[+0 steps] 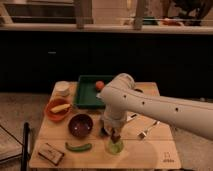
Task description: Place grapes in plastic cup
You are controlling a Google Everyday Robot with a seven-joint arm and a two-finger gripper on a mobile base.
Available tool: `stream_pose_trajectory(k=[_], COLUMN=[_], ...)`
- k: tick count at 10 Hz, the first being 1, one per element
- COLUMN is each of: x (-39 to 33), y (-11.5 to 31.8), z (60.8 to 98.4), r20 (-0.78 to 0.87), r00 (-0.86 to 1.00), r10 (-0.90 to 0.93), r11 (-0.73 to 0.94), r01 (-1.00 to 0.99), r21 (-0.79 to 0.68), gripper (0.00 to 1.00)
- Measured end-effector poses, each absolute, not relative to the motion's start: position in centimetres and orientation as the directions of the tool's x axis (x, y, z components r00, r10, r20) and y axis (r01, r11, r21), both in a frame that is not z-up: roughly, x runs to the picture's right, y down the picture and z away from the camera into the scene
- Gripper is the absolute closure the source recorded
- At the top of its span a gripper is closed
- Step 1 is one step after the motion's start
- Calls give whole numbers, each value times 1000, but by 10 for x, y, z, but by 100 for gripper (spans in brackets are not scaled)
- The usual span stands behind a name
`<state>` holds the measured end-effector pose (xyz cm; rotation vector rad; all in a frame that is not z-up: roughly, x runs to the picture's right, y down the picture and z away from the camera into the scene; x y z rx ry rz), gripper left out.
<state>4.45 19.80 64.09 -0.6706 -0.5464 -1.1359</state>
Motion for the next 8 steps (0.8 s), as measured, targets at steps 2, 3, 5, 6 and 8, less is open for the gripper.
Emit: stream_pose_trajectory(k=[2, 3, 5, 6, 8], x=[46, 45, 44, 43, 42], y=[201, 205, 208, 209, 212], z=[638, 637, 635, 636, 635], r20=[715, 733, 754, 759, 767], r00=[320, 298, 269, 263, 250], r10=[-622, -611, -600, -596, -591], r11=[265, 254, 235, 229, 216], r01=[945, 951, 960, 961, 965], r21=[-193, -176, -155, -153, -148], gripper=[90, 90, 90, 90, 90])
